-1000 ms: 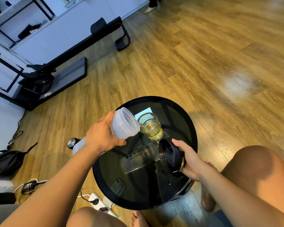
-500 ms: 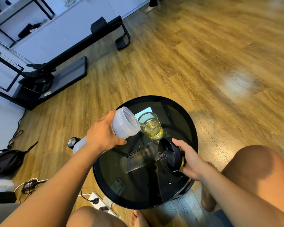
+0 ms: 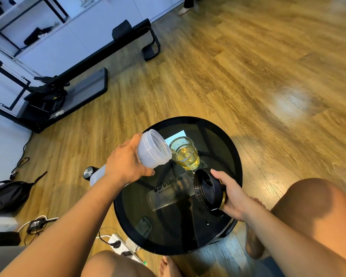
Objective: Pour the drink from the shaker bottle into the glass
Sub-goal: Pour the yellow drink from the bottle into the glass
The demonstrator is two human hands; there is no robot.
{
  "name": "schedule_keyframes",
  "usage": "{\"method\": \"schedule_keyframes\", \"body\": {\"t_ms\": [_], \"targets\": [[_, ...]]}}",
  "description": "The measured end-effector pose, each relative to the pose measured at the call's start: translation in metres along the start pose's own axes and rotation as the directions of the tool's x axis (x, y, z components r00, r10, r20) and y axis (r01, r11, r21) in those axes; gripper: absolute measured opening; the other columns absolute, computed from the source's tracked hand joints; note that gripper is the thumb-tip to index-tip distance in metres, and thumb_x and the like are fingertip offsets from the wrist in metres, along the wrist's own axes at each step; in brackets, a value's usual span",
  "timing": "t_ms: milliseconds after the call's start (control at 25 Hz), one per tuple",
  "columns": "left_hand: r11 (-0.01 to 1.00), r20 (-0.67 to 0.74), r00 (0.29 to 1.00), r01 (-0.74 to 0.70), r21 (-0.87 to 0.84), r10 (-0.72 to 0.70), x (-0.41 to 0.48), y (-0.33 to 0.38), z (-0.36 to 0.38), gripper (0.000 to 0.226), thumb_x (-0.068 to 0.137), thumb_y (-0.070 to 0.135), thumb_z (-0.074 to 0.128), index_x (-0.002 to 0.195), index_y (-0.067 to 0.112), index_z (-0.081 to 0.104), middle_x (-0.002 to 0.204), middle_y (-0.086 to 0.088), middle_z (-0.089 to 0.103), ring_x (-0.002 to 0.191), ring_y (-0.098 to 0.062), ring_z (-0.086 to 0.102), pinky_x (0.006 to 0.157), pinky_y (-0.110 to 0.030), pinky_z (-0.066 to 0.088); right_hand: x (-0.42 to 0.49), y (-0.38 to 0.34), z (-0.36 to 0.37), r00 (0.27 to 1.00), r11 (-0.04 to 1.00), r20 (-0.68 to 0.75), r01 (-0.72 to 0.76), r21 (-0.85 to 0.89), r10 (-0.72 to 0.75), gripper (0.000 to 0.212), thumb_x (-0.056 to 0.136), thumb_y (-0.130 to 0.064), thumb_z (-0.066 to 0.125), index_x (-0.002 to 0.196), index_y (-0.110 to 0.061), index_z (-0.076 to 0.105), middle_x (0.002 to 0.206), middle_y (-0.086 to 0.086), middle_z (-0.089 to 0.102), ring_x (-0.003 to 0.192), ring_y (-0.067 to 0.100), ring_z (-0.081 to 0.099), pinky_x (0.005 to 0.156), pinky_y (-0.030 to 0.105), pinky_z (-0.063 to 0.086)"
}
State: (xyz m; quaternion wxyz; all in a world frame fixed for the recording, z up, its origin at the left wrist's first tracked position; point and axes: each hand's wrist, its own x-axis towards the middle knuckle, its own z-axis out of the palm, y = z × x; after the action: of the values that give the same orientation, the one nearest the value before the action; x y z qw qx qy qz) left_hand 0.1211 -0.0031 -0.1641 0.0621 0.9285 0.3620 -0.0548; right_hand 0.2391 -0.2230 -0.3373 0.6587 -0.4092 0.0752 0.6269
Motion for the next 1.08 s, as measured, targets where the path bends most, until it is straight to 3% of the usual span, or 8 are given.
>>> {"method": "schedule_keyframes", "body": {"t_ms": [320, 560, 880, 1080], "targets": [[1.0, 0.007, 1.0, 0.011, -0.001, -0.011, -0.0007, 0.0008, 0.0004, 0.093, 0.056, 0.038, 0.099, 0.133, 0.032, 0.048, 0.12, 0.005, 0.063, 0.111, -0.029, 0.061, 0.087, -0.052, 0.057, -0.0011, -0.0007, 0.0016, 1.0, 1.0, 0.009, -0.007, 0.016, 0.007, 0.069, 0.068, -0.047, 0.073, 0.122, -0.005, 0.068, 0.115, 0.022, 0.072, 0.1, 0.036, 0.069, 0.081, 0.041, 0.055], [1.0, 0.005, 1.0, 0.002, 0.001, -0.002, -0.0005, 0.0002, -0.0001, 0.093, 0.056, 0.038, 0.099, 0.133, 0.031, 0.047, 0.119, 0.005, 0.063, 0.109, -0.03, 0.061, 0.087, -0.052, 0.057, -0.0025, -0.0017, 0.0019, 1.0, 1.0, 0.004, -0.012, 0.005, 0.012, 0.069, 0.069, -0.047, 0.071, 0.123, -0.005, 0.068, 0.126, 0.025, 0.068, 0.108, 0.038, 0.066, 0.088, 0.044, 0.054], [1.0, 0.007, 1.0, -0.002, 0.002, 0.002, 0.0001, 0.001, -0.0006, 0.092, 0.056, 0.038, 0.099, 0.132, 0.032, 0.047, 0.12, 0.005, 0.063, 0.11, -0.03, 0.062, 0.088, -0.053, 0.057, -0.0022, -0.0014, 0.0011, 1.0, 1.0, 0.003, -0.014, 0.004, 0.014, 0.067, 0.069, -0.048, 0.071, 0.12, -0.005, 0.069, 0.125, 0.025, 0.068, 0.109, 0.038, 0.066, 0.093, 0.046, 0.053], [1.0, 0.011, 1.0, 0.0, 0.003, -0.001, -0.0004, 0.0016, -0.0007, 0.096, 0.057, 0.037, 0.099, 0.137, 0.032, 0.046, 0.122, 0.005, 0.063, 0.112, -0.03, 0.061, 0.09, -0.053, 0.056, 0.0005, 0.0001, 0.0, 1.0, 1.0, 0.012, -0.018, 0.014, 0.018, 0.066, 0.068, -0.049, 0.073, 0.118, -0.006, 0.071, 0.117, 0.023, 0.073, 0.101, 0.037, 0.07, 0.085, 0.045, 0.056]]}}
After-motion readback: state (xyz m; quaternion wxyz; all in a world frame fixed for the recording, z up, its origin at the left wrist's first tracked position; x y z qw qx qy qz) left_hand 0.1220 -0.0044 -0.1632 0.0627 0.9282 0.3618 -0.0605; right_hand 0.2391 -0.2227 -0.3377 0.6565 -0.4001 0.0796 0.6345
